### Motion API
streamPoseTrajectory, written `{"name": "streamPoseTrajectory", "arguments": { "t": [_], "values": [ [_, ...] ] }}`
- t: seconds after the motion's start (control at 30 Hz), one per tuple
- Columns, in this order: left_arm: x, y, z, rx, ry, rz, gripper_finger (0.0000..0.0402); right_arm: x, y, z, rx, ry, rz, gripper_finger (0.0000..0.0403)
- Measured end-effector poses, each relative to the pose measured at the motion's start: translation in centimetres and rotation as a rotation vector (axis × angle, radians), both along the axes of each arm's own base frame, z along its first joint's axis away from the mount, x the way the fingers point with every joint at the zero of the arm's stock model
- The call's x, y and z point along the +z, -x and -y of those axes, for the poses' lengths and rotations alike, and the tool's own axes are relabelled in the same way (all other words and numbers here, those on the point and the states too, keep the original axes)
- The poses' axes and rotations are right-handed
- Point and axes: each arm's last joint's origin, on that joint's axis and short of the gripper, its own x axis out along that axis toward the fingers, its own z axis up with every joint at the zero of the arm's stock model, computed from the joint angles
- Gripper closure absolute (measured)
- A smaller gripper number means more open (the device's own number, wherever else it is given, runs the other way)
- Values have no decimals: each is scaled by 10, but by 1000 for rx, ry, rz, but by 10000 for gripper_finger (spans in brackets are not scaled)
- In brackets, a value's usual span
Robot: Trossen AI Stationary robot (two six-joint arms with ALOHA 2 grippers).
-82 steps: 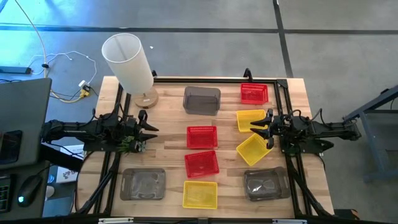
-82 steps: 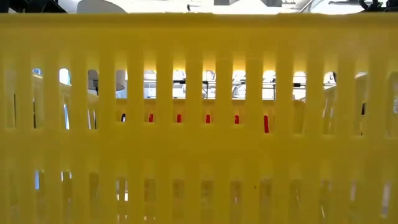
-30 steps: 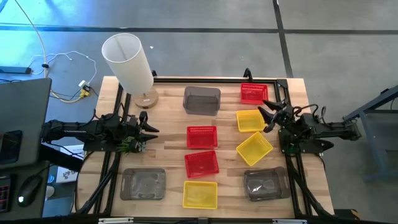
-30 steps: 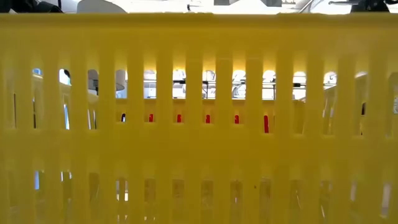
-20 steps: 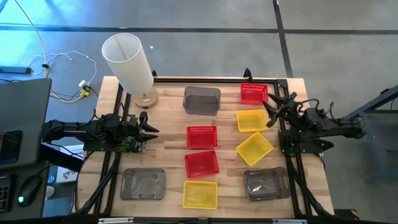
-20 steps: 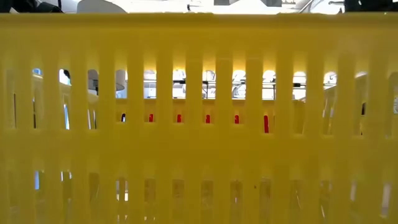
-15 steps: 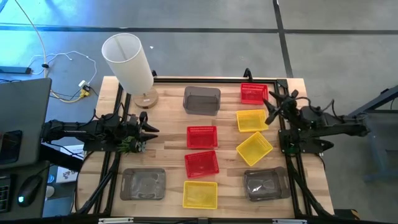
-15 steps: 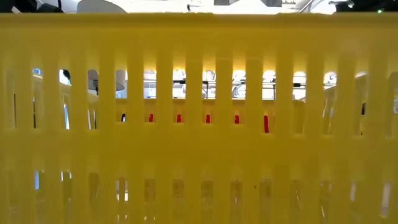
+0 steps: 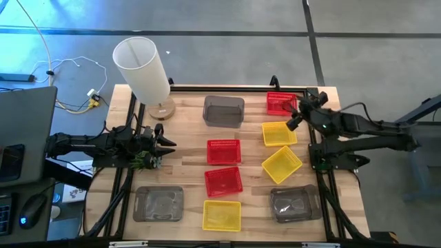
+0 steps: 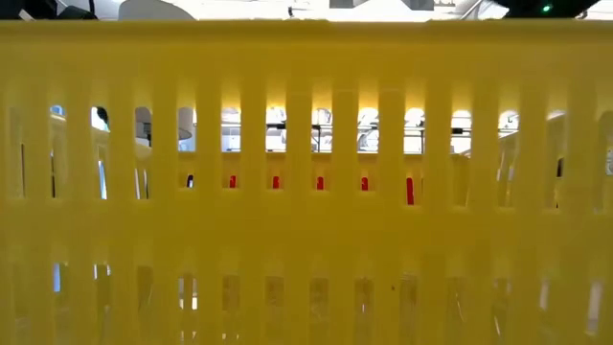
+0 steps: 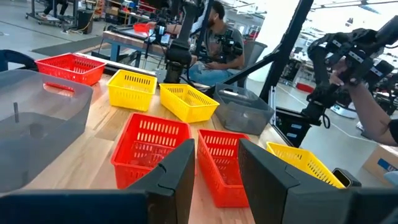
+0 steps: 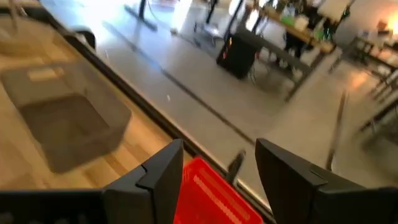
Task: Stack baskets by color
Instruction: Stack the top red basket on the middle left red basket
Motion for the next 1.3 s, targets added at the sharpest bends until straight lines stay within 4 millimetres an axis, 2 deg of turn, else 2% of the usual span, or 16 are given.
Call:
{"name": "streamPoseTrajectory", "arguments": {
  "t": [0.2, 0.43, 0.87, 1.17, 1.3],
  "values": [
    [0, 0, 0, -1, -39, -1, 291, 6, -11, 29, -48, -162, -58, 212],
    [0, 0, 0, -2, -42, -1, 291, -1, -27, 64, -53, -378, -150, 213],
    [0, 0, 0, -5, -45, -1, 291, -47, -63, 113, -10, -613, -455, 213],
    [0, 0, 0, -7, -60, -2, 291, -83, -83, 128, 38, -692, -673, 213],
    [0, 0, 0, -7, -60, -2, 291, -97, -88, 134, 5, -692, -744, 213]
  ]
}}
